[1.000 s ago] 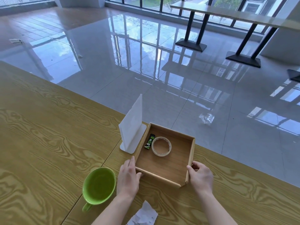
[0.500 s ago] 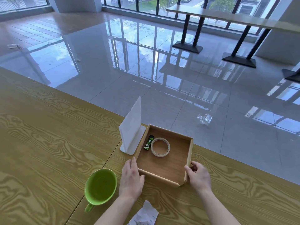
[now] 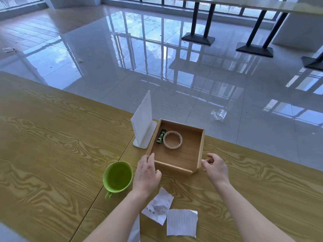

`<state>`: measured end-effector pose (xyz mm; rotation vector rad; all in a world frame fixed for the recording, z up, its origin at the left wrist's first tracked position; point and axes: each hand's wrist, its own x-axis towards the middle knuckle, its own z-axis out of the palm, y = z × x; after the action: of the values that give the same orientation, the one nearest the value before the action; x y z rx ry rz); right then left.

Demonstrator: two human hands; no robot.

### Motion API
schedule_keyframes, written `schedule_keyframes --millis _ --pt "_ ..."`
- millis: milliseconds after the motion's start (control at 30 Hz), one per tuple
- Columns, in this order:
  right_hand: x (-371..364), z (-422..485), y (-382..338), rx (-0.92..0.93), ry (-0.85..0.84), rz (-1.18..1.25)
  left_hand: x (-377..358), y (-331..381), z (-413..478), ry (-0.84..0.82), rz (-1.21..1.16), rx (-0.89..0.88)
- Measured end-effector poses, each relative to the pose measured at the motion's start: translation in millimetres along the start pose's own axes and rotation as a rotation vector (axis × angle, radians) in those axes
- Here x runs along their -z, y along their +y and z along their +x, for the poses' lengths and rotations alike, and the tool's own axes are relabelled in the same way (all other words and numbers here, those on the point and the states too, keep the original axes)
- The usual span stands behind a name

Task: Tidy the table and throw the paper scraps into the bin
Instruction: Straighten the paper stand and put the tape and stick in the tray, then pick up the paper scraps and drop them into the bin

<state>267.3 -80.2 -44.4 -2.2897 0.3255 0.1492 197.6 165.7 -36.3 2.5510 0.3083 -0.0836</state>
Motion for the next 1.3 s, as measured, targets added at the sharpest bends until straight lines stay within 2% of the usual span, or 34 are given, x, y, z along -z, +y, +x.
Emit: schedule_keyframes --millis 200,400,800,1033,1300 --pt "5.2 -44.3 -1.1 0.089 -0.038 0.006 4.1 -3.2 -39.1 0.011 -0.018 -0.088" --pt "-2.4 -104.6 11.9 0.187 -0.159 -0.038 9.1 -25.1 -92.3 -0.011 0.004 -0.131" --pt "-10.1 -167.3 33.9 0.291 -0.243 -0.140 8.2 -73.8 -168.4 -0.019 0.089 -0.002" --pt "-14.5 -175.0 45.8 0.402 -0.198 -0.389 1.7 -93.4 -181.7 0.003 0.209 0.066" --pt "-25.4 -171.7 39.6 0.305 -0.282 -0.627 0.3 -92.5 -166.1 -0.104 0.245 0.161"
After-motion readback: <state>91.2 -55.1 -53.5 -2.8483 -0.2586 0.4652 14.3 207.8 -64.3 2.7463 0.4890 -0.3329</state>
